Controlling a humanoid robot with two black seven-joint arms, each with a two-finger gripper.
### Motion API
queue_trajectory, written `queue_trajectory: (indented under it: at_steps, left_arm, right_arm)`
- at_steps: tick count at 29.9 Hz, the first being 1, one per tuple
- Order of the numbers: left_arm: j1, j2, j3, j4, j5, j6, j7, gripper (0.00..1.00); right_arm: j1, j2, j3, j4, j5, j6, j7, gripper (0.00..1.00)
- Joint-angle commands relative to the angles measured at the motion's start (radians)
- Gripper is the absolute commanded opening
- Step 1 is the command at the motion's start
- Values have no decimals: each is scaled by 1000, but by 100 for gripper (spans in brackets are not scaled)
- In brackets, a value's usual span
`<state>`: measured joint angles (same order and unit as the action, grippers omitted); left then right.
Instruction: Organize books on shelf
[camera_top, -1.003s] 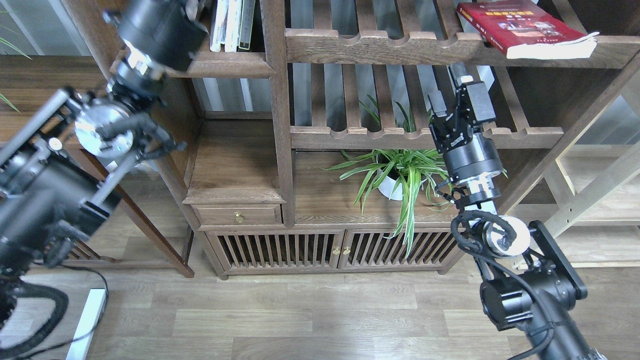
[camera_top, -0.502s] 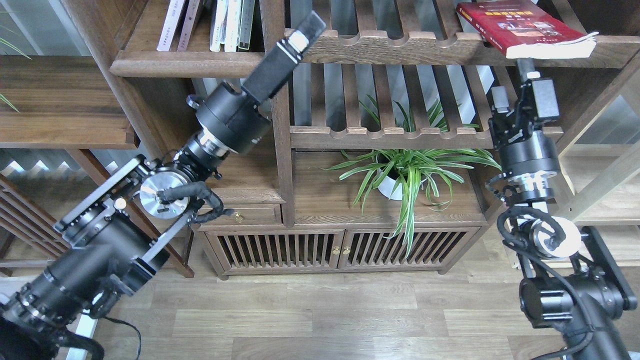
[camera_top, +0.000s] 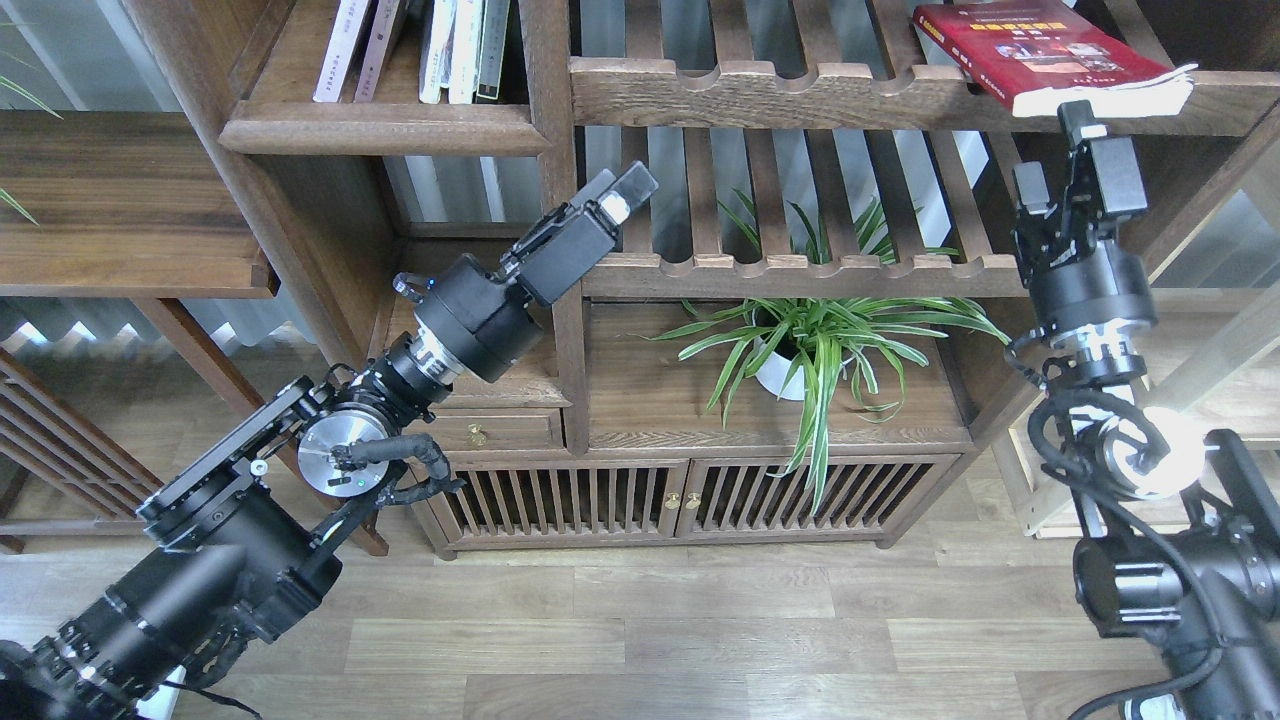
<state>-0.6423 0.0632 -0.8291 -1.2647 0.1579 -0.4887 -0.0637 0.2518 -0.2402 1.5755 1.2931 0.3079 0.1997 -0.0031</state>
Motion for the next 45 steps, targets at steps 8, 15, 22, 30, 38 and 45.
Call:
queue_trajectory:
  at_steps: [8, 15, 22, 30, 38, 45]
  left_arm:
    - [38, 0, 54, -1, 2, 0, 5, 98]
    - [50, 0, 68, -1, 2, 0, 4, 98]
    - [55, 4, 67, 1, 3, 0, 4, 98]
    - [58, 4, 65, 1, 3, 0, 4, 98]
    - [58, 7, 65, 1, 2, 0, 4, 98]
    - [66, 9, 67, -1, 2, 0, 5, 98]
  right_arm:
    - [73, -27, 3, -5, 2, -144, 0, 93]
    - [118, -59, 3, -8, 43, -249, -5, 93]
    - [144, -74, 3, -9, 57, -322, -9, 92]
    - [193, -91, 3, -15, 95, -417, -11, 92]
    - [241, -93, 3, -27, 97, -523, -11, 90]
    - [242, -93, 5, -40, 96, -523, -11, 79]
